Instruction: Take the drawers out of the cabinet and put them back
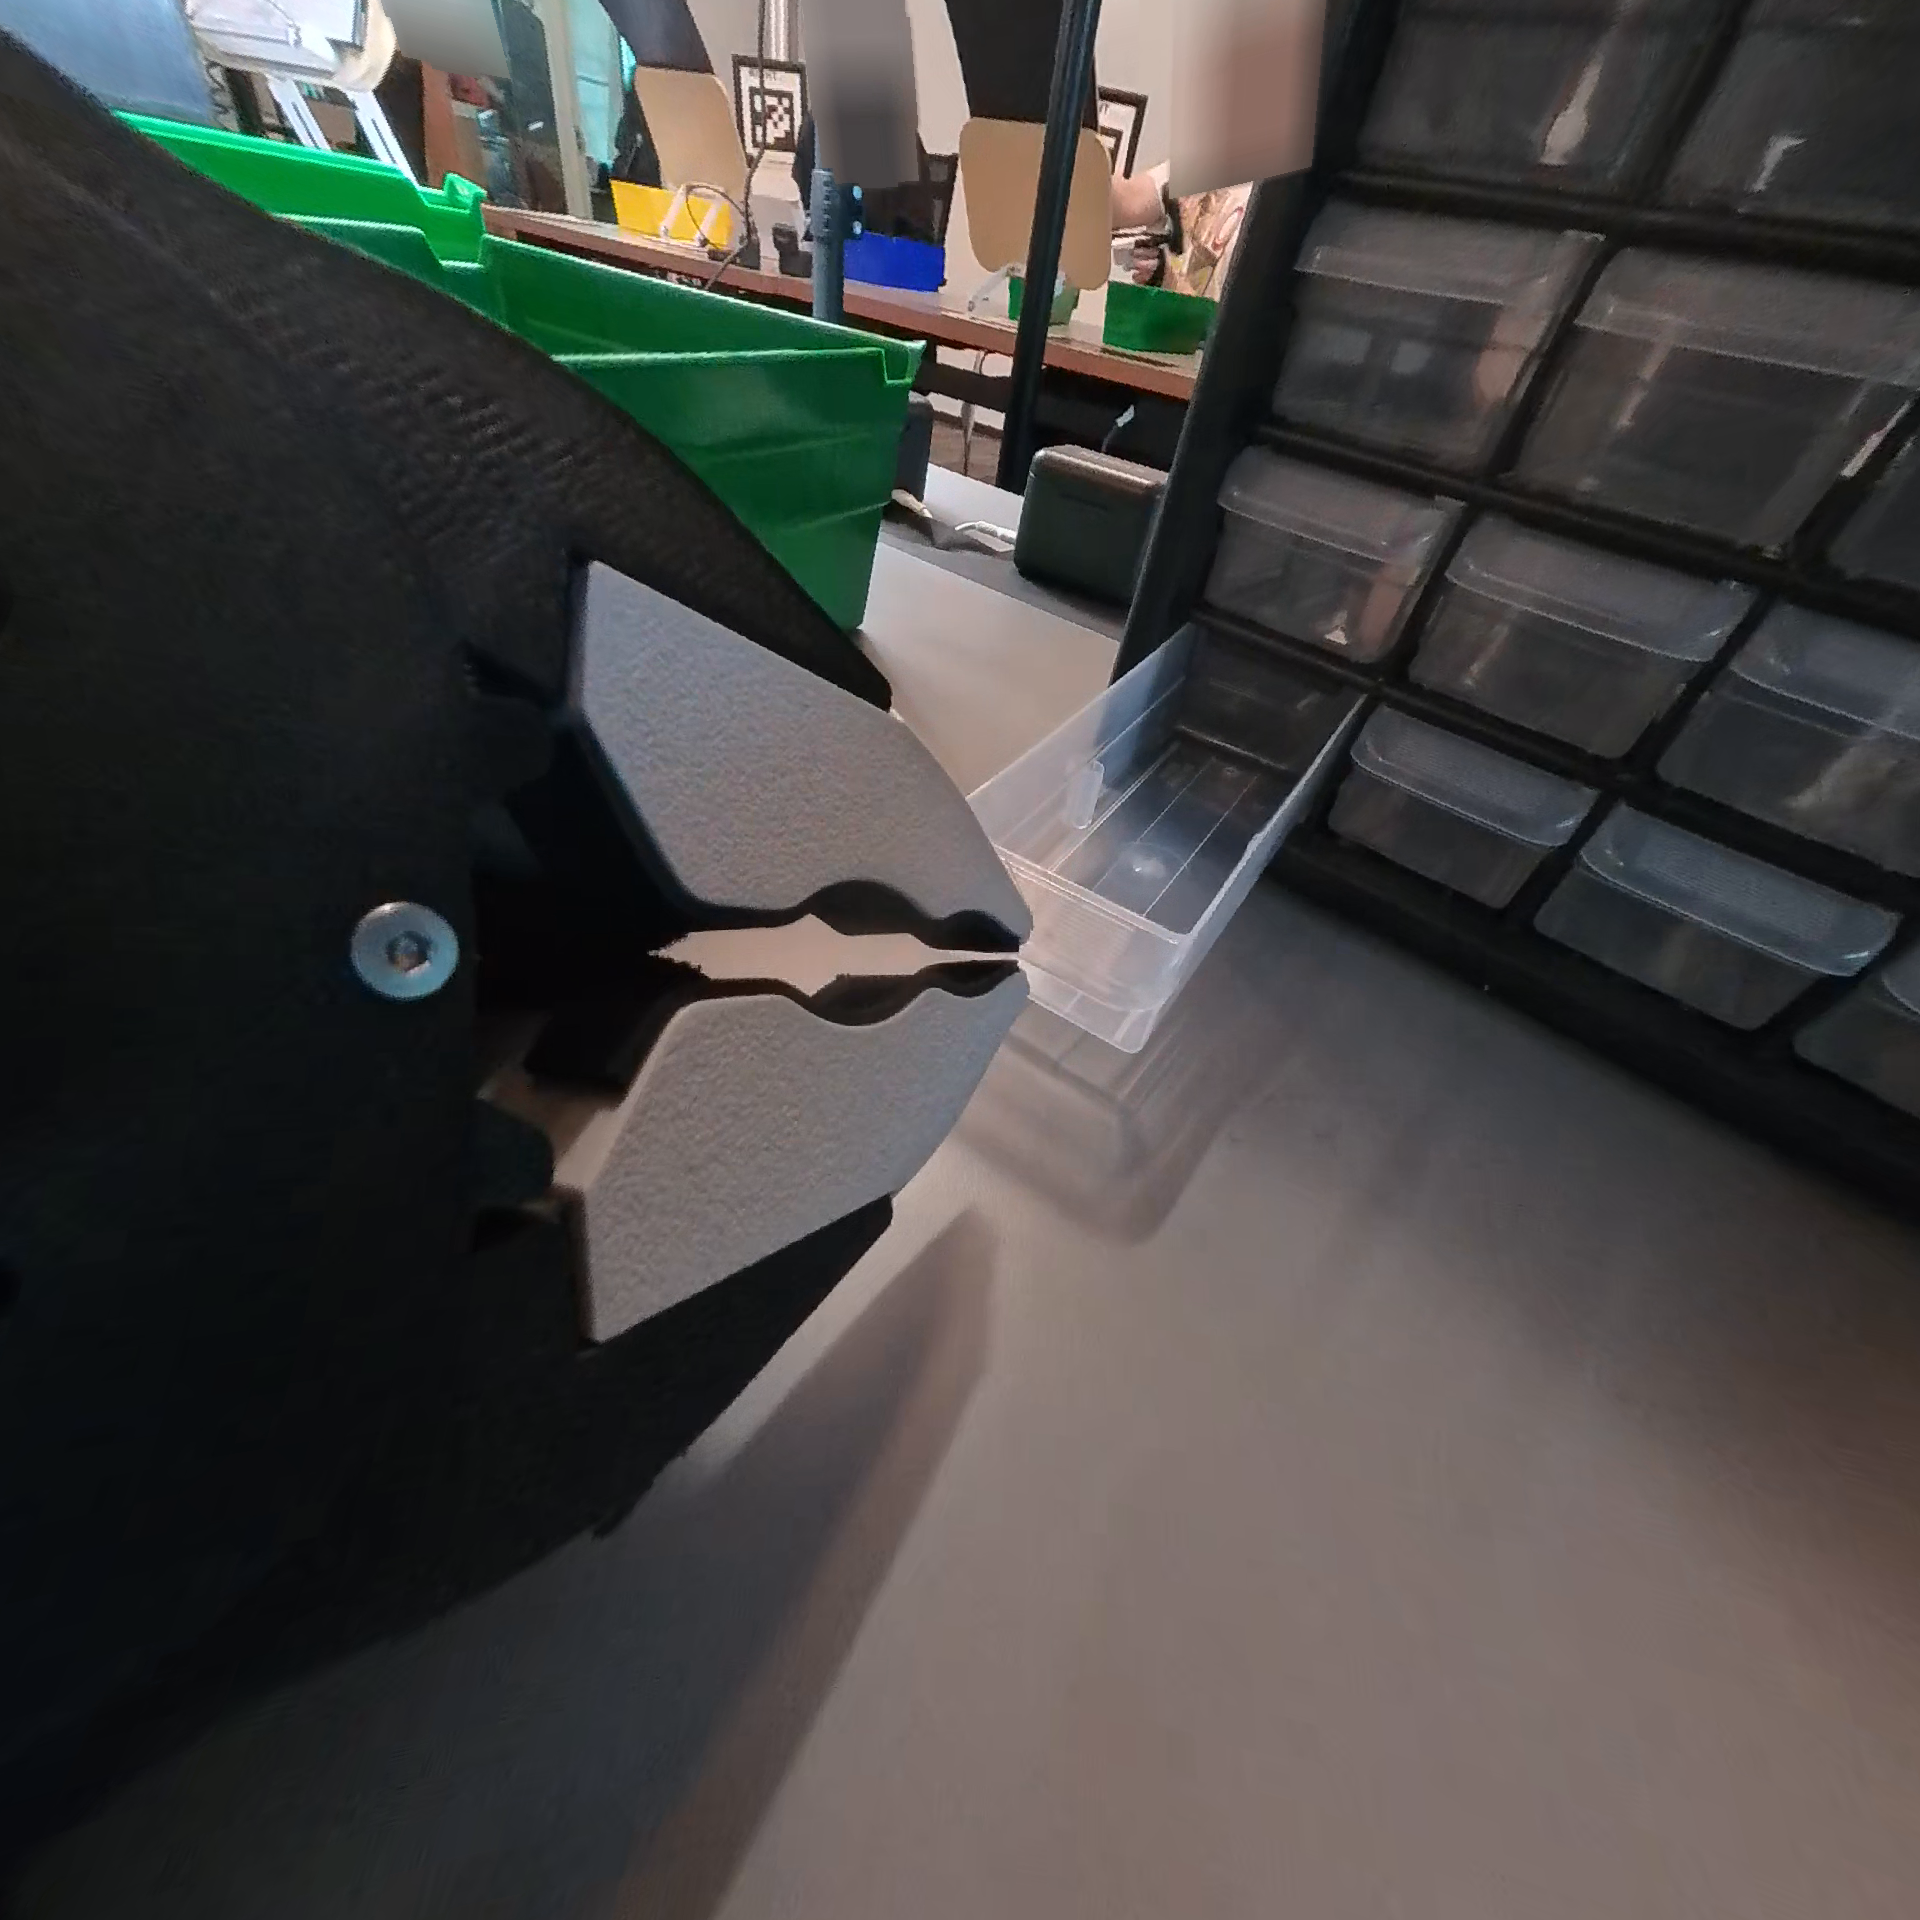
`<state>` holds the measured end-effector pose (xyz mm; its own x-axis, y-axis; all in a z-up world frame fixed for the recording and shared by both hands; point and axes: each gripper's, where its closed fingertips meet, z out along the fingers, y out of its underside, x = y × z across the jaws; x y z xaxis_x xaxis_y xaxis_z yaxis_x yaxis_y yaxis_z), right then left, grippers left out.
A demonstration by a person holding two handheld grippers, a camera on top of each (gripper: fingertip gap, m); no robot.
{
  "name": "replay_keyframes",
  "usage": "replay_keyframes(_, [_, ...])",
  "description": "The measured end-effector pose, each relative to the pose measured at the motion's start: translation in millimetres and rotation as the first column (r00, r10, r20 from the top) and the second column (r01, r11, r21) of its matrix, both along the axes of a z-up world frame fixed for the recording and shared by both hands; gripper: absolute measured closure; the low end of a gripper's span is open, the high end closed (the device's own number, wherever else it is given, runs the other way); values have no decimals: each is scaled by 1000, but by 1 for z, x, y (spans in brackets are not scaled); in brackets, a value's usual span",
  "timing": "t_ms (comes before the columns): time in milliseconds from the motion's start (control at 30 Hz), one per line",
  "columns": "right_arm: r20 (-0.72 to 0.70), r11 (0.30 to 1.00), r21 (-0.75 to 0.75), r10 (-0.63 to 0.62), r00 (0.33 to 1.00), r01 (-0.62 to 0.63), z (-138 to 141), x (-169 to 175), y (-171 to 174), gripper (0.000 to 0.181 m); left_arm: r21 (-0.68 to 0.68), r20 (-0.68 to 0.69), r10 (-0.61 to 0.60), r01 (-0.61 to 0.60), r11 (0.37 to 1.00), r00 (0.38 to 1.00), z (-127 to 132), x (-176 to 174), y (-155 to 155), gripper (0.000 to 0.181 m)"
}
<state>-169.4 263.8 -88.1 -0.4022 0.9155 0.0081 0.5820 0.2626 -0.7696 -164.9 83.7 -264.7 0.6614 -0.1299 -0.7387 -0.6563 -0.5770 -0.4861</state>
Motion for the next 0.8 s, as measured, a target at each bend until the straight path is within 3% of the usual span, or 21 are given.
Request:
replay_keyframes(500, [46,998,19,-66,997,65,-2,0,2,180,52,22,-20,19,998,1000,9,-6,19,181])
replay_keyframes(667, [42,997,-3,-71,997,71,-2,0,2,180,-34,65,-83,86,996,994,-3,18,12,181])
replay_keyframes(800, [32,997,-8,-72,997,73,-2,0,2,180,-123,-9,-71,69,990,997,-20,8,7,181])
